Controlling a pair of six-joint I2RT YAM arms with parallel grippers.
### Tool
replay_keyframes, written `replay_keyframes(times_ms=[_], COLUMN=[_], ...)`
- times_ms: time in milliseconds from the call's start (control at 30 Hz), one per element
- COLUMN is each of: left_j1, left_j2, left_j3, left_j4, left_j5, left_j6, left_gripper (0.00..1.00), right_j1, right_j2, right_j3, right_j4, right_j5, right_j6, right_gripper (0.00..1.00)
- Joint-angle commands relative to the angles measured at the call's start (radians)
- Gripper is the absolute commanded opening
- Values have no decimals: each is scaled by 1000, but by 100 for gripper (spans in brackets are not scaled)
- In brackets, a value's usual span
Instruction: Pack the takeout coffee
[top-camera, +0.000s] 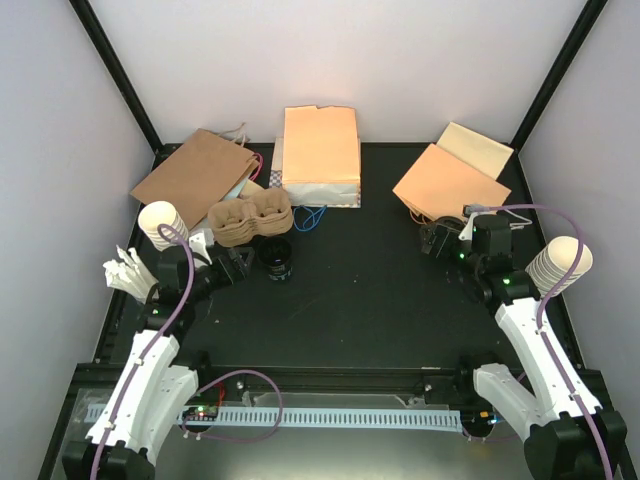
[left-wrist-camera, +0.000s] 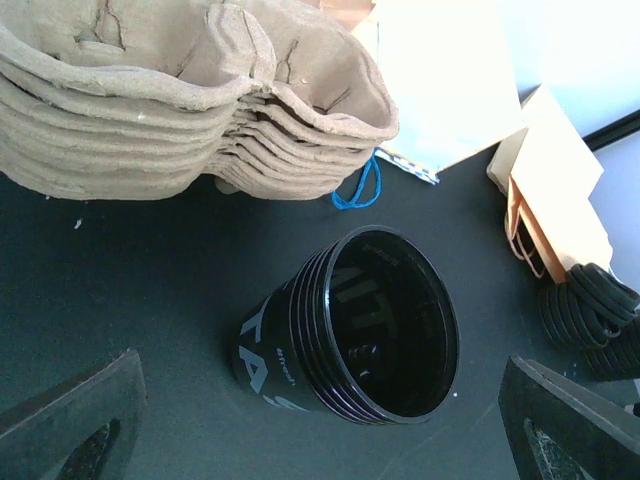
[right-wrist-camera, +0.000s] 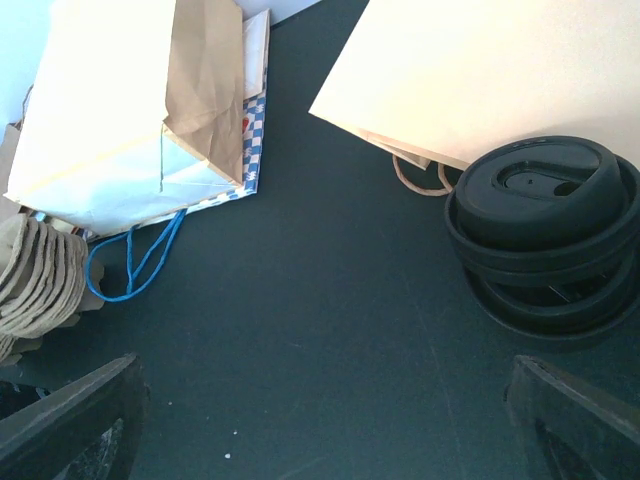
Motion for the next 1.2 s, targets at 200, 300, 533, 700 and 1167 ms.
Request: replay_keyframes(times_ms=[200, 300, 533, 700, 1167], left_j1=[-5, -4, -5, -5, -10], left_j2=[31, 56, 143, 268, 816], left_j3=[25, 30, 90, 198, 593], left_j4=[27, 60, 113, 153, 193], left_j5=[107, 170, 209, 168, 239], left_j6=[56, 74, 97, 121, 149], left_gripper=[99, 99, 99, 99, 99], right_j1=[2, 3, 3, 3, 4], right_j2=[25, 79, 221, 294, 328], right_j3=[26, 60, 166, 226, 236], right_j4=[7, -25, -63, -43, -32], right_j5=[-13, -18, -82, -161, -221], right_j6=[-17, -18, -74, -77, -89], right_gripper=[100, 100, 100, 100, 100])
